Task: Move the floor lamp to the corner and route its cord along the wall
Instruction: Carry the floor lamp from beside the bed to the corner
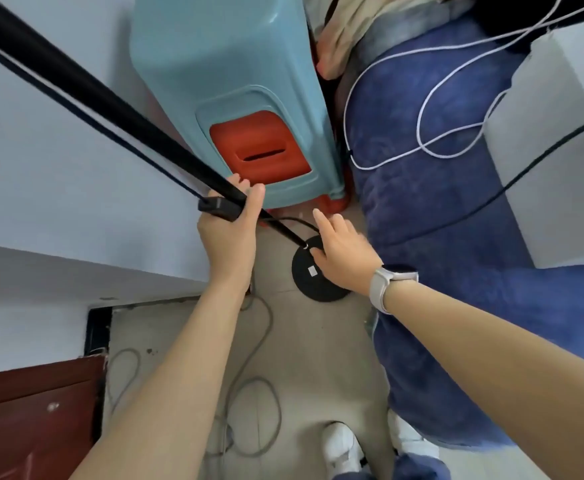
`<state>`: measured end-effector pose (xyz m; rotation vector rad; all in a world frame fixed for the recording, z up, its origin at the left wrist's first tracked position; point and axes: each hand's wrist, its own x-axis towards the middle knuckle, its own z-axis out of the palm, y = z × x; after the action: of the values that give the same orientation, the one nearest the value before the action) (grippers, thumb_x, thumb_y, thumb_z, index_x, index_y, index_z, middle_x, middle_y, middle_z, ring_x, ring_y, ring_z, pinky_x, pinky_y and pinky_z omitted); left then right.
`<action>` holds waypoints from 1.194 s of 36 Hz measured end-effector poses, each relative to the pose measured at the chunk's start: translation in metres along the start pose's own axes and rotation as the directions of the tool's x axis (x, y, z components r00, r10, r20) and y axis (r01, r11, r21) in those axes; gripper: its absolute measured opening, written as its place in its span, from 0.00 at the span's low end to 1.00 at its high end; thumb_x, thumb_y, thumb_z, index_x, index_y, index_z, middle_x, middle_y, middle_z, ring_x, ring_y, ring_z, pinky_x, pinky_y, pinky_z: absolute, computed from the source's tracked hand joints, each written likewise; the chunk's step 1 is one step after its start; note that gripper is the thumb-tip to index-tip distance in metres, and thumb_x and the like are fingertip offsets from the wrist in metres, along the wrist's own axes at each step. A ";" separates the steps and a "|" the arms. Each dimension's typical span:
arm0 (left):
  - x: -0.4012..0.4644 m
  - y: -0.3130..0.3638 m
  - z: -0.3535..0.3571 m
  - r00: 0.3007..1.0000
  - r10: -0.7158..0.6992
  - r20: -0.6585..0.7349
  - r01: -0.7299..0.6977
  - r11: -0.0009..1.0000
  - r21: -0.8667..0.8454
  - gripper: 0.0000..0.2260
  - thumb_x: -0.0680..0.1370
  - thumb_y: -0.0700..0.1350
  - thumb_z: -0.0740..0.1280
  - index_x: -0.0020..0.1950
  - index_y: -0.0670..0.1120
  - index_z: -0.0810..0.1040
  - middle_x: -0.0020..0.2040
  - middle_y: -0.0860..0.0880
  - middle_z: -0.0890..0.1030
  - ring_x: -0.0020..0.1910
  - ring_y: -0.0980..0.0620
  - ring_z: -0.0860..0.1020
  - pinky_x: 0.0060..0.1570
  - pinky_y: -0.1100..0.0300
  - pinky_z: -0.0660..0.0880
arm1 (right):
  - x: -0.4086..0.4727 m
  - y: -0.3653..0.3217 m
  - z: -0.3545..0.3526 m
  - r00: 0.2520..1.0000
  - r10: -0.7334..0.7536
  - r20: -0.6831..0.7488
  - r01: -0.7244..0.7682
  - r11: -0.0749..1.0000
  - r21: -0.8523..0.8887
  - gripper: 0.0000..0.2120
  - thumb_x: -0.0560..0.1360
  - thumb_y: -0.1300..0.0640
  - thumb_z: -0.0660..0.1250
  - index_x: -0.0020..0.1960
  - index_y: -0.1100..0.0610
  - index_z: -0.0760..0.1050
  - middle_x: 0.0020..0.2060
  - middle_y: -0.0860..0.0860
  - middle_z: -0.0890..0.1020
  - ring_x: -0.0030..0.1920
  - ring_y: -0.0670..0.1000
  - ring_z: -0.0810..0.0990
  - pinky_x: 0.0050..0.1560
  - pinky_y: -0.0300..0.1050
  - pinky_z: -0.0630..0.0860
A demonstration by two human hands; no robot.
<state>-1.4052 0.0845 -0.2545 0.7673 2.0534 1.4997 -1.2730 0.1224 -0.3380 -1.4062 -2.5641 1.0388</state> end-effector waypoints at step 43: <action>-0.083 0.052 -0.119 0.983 -0.014 0.182 0.008 0.999 0.037 0.09 0.70 0.42 0.69 0.31 0.54 0.76 0.30 0.50 0.82 0.38 0.44 0.82 0.51 0.53 0.78 | -0.086 -0.103 0.035 0.953 -0.233 0.193 0.109 0.860 0.498 0.07 0.79 0.59 0.54 0.53 0.61 0.66 0.43 0.53 0.68 0.42 0.53 0.66 0.43 0.47 0.63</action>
<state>-1.4160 -0.0418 -0.1663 0.8722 1.9496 1.3364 -1.3096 0.0002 -0.2829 -0.9489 -2.2714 1.7579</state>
